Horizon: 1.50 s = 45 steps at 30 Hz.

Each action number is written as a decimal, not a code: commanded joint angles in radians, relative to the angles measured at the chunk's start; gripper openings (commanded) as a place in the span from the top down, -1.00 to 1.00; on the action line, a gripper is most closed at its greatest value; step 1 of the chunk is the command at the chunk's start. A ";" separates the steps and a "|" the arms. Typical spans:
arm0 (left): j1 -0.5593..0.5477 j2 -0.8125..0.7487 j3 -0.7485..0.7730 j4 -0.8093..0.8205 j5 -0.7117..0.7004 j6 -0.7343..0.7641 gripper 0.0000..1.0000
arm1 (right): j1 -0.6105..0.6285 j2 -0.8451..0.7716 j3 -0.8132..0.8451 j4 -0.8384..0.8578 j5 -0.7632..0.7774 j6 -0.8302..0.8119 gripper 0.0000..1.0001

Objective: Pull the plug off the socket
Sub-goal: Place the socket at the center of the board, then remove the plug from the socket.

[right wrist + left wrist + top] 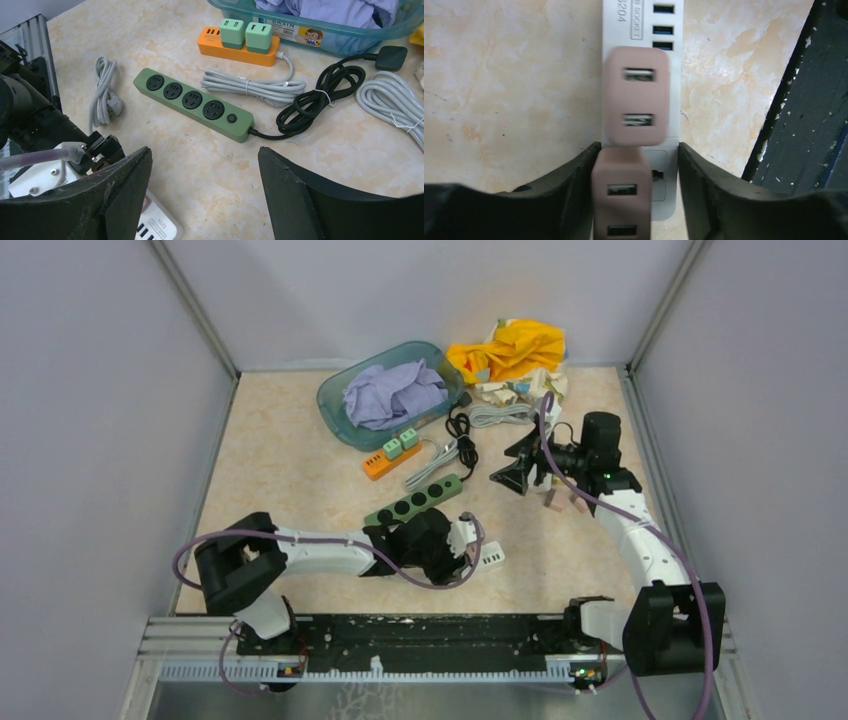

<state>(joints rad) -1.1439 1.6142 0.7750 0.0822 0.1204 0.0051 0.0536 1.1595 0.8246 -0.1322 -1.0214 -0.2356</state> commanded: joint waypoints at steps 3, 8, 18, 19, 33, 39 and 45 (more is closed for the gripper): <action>-0.018 -0.044 0.004 0.066 -0.047 0.015 -0.50 | -0.013 -0.016 0.044 0.021 -0.018 -0.019 -0.56; -0.019 -0.120 -0.033 0.082 -0.048 0.017 -1.00 | -0.017 -0.018 0.043 0.020 -0.018 -0.023 -0.56; -0.023 -0.351 -0.122 0.118 -0.035 0.023 -1.00 | -0.022 -0.023 0.044 0.014 -0.026 -0.033 -0.56; -0.023 -0.377 -0.131 0.125 -0.032 0.026 -1.00 | -0.022 -0.023 0.043 0.014 -0.028 -0.034 -0.56; -0.021 -0.661 -0.328 0.347 -0.116 -0.006 -1.00 | -0.023 -0.038 0.024 0.037 -0.113 -0.060 -0.58; -0.021 -0.761 -0.425 0.435 -0.153 -0.030 -1.00 | -0.023 -0.036 0.014 0.047 -0.169 -0.071 -0.62; -0.022 -0.784 -0.456 0.449 -0.167 -0.038 -1.00 | -0.023 -0.035 0.006 0.056 -0.213 -0.076 -0.67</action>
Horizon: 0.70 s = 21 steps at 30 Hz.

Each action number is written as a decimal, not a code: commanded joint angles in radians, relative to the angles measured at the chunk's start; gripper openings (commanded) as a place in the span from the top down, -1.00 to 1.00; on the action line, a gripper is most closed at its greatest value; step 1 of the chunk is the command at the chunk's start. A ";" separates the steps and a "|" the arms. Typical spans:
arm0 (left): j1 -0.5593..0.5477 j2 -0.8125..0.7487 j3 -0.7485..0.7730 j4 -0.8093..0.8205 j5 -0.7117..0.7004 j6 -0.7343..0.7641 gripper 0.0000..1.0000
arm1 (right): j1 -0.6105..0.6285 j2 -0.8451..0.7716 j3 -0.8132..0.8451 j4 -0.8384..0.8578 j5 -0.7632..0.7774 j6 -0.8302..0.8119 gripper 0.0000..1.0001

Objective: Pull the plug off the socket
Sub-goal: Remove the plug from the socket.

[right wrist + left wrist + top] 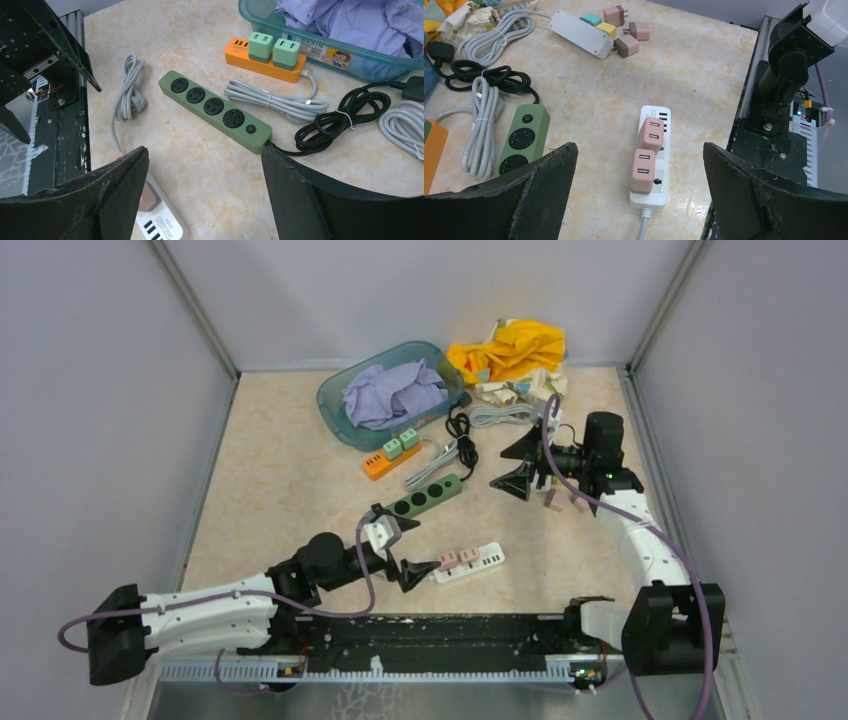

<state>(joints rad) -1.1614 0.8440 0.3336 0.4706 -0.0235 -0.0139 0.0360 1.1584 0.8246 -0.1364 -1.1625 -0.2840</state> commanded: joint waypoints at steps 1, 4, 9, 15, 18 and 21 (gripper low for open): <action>-0.003 -0.012 -0.015 0.060 -0.023 -0.020 -1.00 | -0.005 -0.035 0.005 0.061 -0.079 -0.028 -0.67; -0.003 -0.003 -0.015 0.060 -0.020 -0.021 -1.00 | -0.006 -0.034 0.001 0.063 -0.092 -0.030 -0.67; -0.002 0.010 -0.015 0.060 -0.014 -0.013 -1.00 | -0.006 -0.033 -0.003 0.066 -0.117 -0.039 -0.68; -0.003 0.022 -0.022 0.065 -0.001 -0.005 -1.00 | -0.005 -0.033 -0.011 0.064 -0.138 -0.052 -0.69; -0.001 0.029 -0.028 0.072 0.003 -0.003 -1.00 | -0.005 -0.034 -0.016 0.065 -0.149 -0.060 -0.69; -0.001 0.033 -0.034 0.080 0.007 -0.001 -1.00 | -0.005 -0.034 -0.021 0.064 -0.160 -0.070 -0.70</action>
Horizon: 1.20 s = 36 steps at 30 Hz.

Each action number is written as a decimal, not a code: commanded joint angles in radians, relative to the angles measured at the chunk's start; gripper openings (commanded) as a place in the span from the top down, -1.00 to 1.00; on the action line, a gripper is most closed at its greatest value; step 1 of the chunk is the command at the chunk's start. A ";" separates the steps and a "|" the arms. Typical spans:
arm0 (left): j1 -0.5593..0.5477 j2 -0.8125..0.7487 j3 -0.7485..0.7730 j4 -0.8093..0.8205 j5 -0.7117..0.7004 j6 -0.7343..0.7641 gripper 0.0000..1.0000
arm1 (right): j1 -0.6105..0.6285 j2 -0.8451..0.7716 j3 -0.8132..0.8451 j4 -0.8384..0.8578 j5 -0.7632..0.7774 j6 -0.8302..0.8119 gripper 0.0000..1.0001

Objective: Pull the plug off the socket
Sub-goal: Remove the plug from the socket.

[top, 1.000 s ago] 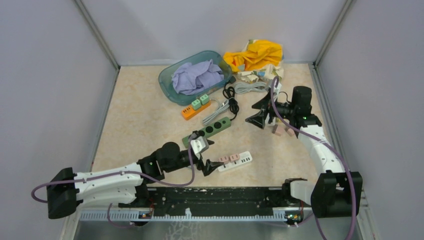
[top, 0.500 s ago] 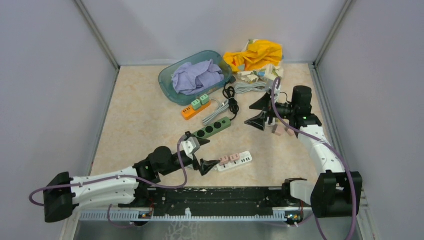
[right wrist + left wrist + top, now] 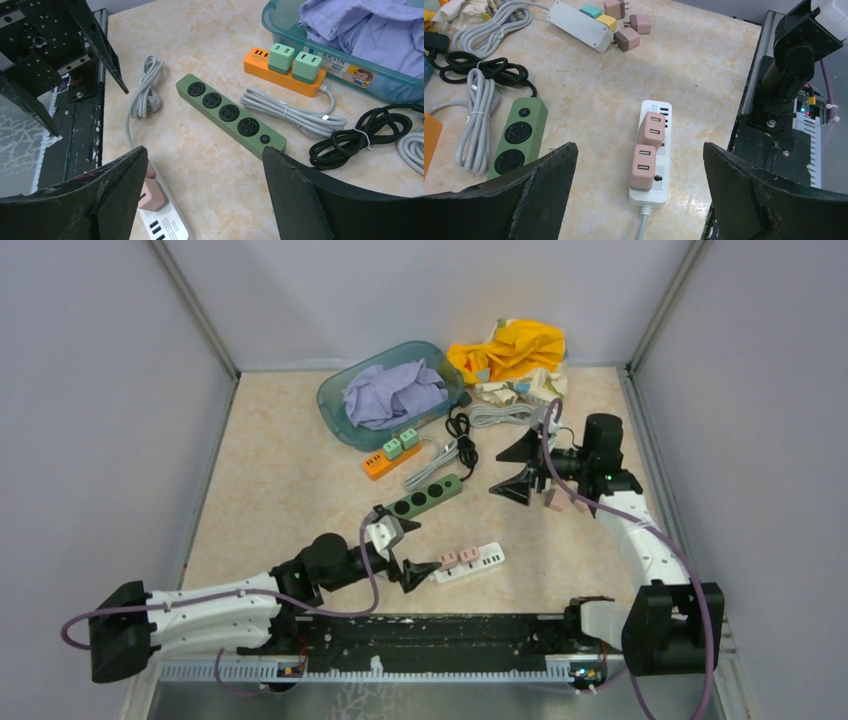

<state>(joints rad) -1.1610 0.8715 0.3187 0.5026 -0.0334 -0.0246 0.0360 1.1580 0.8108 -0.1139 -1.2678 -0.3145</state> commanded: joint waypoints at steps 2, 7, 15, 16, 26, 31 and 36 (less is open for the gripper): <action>0.000 0.010 -0.021 0.049 0.019 0.012 -1.00 | -0.004 -0.034 -0.012 0.041 -0.064 -0.048 -0.70; 0.003 0.022 -0.029 0.053 0.027 0.022 -1.00 | 0.008 -0.035 -0.022 0.020 -0.100 -0.099 -0.73; 0.006 0.033 -0.081 0.100 0.042 0.053 -1.00 | 0.087 -0.022 -0.026 -0.331 -0.165 -0.606 -0.98; 0.006 0.031 -0.095 0.115 0.044 0.059 -1.00 | 0.106 -0.017 -0.030 -0.331 -0.151 -0.615 -0.98; 0.006 0.063 -0.148 0.168 0.060 0.060 -0.92 | 0.386 0.075 -0.028 -0.482 0.237 -0.895 -0.98; 0.007 0.114 -0.146 0.195 0.058 0.045 -0.79 | 0.482 0.116 -0.020 -0.557 0.354 -1.001 -0.88; 0.007 0.161 -0.131 0.217 0.054 0.051 -0.69 | 0.545 0.157 -0.013 -0.588 0.450 -1.034 -0.73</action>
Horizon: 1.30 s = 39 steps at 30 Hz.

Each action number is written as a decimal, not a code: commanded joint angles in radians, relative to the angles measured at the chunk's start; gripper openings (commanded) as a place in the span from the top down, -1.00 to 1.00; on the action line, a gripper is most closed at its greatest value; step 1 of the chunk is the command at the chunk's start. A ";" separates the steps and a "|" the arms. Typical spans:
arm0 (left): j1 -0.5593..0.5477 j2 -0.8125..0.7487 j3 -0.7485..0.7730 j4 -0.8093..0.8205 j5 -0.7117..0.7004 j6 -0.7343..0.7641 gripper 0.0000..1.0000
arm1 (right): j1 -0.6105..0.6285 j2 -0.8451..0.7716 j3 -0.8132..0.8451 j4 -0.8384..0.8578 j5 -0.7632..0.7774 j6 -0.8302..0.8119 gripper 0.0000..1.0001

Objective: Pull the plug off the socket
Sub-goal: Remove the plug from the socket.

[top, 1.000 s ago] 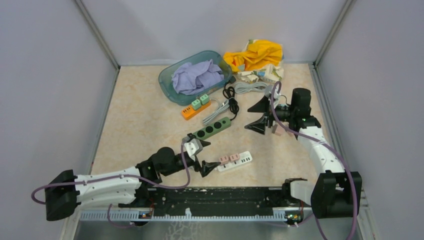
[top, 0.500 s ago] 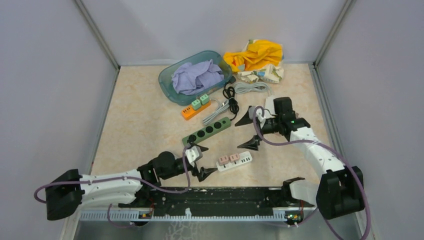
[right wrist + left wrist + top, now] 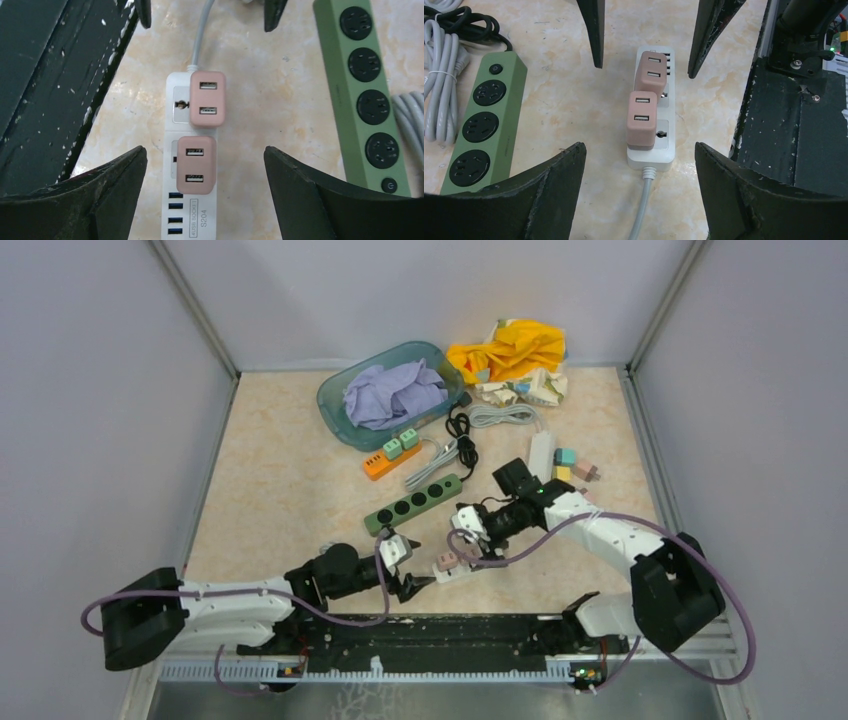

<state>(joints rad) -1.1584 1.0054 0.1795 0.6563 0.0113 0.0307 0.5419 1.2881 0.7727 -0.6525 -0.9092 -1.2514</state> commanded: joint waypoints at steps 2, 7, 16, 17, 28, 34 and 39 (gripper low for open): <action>0.005 0.045 0.006 0.084 0.006 -0.005 -0.65 | 0.058 0.044 0.033 -0.060 0.118 -0.102 -0.62; 0.004 0.090 0.011 0.143 0.007 -0.005 -0.62 | 0.075 0.062 0.036 -0.064 0.158 -0.104 -0.40; 0.003 0.232 0.080 0.189 0.009 0.012 -0.45 | 0.082 0.055 0.033 -0.047 0.174 -0.099 0.16; 0.004 0.247 0.090 0.189 0.015 0.017 -0.45 | 0.084 0.053 0.032 -0.041 0.177 -0.093 0.24; 0.004 0.371 0.152 0.188 0.038 0.060 -0.46 | 0.087 0.045 0.036 -0.021 0.185 -0.068 0.76; 0.003 0.414 0.154 0.207 0.039 0.064 -0.33 | 0.087 0.045 0.037 -0.022 0.176 -0.064 0.81; 0.003 0.458 0.166 0.244 0.052 0.065 -0.23 | 0.087 0.047 0.037 -0.021 0.171 -0.059 0.85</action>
<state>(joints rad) -1.1584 1.4334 0.3122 0.8318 0.0395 0.0841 0.6151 1.3514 0.7742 -0.6804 -0.7200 -1.3155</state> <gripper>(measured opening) 0.640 0.317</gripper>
